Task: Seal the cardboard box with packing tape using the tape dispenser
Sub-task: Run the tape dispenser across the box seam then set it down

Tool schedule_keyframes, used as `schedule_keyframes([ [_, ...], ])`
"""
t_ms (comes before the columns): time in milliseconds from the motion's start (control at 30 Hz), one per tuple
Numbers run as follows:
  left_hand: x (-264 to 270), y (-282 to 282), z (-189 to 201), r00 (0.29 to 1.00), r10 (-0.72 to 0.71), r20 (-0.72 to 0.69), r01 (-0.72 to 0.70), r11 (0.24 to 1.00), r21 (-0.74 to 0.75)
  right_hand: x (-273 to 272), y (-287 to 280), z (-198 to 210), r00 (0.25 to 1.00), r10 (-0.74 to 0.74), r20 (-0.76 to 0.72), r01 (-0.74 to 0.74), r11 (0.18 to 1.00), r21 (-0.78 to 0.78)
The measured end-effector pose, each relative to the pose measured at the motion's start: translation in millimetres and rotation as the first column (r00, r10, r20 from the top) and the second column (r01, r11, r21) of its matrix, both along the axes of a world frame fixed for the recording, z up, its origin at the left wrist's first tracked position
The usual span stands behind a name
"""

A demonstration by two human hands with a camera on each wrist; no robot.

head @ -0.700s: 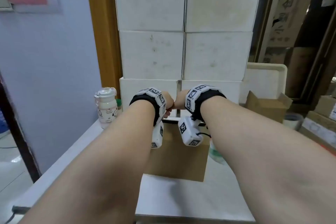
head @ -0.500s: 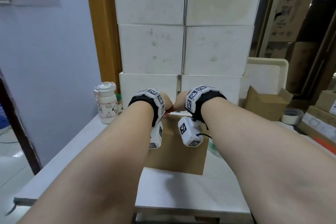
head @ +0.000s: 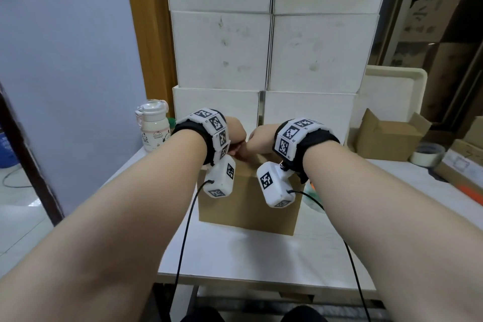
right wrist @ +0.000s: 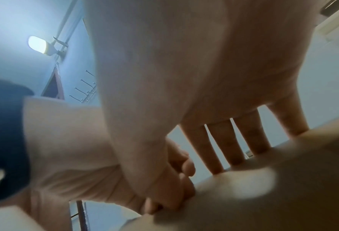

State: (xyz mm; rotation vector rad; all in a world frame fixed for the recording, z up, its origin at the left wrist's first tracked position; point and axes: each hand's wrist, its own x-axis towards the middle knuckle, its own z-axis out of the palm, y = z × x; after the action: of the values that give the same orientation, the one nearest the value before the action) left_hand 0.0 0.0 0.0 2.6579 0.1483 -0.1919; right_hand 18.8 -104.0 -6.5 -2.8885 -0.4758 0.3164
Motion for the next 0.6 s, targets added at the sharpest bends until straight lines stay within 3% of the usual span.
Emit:
schedule_keyframes([
  [67, 2.8, 4.0, -1.2, 0.999, -0.015, 0.045, 0.014, 1.0, 0.024, 2.1, 1.4, -3.0, 1.0, 0.01, -0.019, -0.01, 1.0, 0.018],
  [333, -0.9, 8.5, 1.1, 0.998, -0.059, -0.008, 0.059, 0.998, 0.01, -0.3, 2.1, -1.3, 0.973, 0.127, -0.192, -0.119, 0.992, 0.05],
  [467, 5.8, 7.3, -0.2, 0.995, -0.056, -0.08, 0.044, 0.989, -0.14, 0.7, -4.0, 1.2, 0.981, 0.142, -0.134, -0.138, 0.99, 0.037],
  [600, 8.4, 5.9, -8.7, 0.997, -0.058, 0.05, 0.064, 0.989, -0.135, 6.5, -12.8, -1.2, 0.988, 0.139, -0.072, -0.138, 0.99, 0.007],
])
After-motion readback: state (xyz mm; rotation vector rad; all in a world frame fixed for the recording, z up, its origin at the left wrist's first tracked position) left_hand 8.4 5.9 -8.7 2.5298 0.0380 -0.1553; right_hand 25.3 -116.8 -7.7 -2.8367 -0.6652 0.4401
